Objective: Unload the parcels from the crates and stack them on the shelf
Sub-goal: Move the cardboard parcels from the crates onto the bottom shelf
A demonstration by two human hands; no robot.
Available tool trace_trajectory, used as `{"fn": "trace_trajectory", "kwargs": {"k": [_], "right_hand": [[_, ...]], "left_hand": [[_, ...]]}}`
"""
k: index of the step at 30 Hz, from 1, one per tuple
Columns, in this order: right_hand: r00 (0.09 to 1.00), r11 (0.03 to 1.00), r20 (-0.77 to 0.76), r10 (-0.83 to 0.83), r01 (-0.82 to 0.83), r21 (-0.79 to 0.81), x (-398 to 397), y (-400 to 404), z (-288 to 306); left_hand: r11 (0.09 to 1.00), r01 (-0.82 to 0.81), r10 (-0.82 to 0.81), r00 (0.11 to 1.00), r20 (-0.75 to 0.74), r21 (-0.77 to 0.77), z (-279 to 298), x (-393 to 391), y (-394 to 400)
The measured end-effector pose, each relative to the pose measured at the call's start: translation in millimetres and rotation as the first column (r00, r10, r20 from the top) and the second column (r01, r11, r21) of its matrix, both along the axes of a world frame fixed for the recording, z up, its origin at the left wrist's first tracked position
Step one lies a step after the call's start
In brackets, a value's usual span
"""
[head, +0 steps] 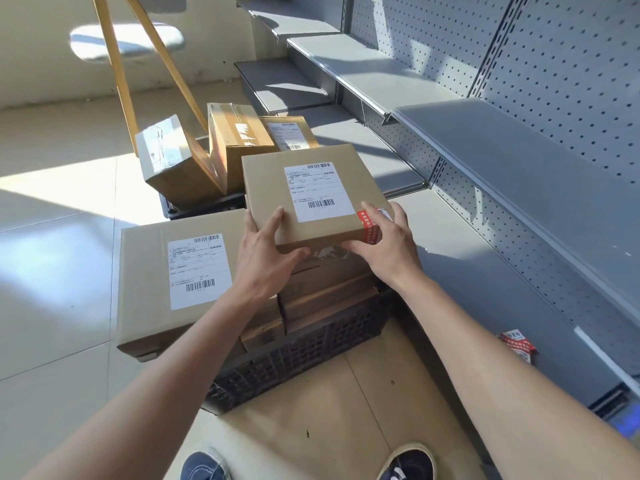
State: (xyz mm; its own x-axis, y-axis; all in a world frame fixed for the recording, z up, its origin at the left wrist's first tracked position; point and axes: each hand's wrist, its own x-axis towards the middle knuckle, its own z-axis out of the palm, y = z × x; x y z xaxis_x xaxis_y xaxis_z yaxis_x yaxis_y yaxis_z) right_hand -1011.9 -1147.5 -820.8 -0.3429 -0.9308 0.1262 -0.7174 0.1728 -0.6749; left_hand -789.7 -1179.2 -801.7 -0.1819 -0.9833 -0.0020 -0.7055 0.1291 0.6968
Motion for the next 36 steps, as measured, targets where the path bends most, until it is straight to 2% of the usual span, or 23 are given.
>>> {"fn": "trace_trajectory", "kwargs": {"k": [4, 13, 21, 36], "right_hand": [[0.999, 0.999, 0.051, -0.019, 0.020, -0.026, 6, 14, 14], [0.990, 0.980, 0.094, -0.105, 0.119, -0.162, 20, 99, 53], [0.982, 0.962, 0.078, -0.173, 0.185, -0.201, 8, 208, 89], [0.907, 0.866, 0.093, -0.410, 0.420, -0.270, -41, 367, 105]], "left_hand": [[1.000, -0.020, 0.020, 0.999, -0.041, -0.011, 6, 8, 9], [0.993, 0.044, -0.054, 0.995, -0.080, -0.112, 52, 11, 75], [0.981, 0.149, -0.161, 0.983, -0.088, -0.128, 93, -5, 168], [0.912, 0.388, -0.398, 0.916, -0.054, -0.134, 111, -71, 276]]}}
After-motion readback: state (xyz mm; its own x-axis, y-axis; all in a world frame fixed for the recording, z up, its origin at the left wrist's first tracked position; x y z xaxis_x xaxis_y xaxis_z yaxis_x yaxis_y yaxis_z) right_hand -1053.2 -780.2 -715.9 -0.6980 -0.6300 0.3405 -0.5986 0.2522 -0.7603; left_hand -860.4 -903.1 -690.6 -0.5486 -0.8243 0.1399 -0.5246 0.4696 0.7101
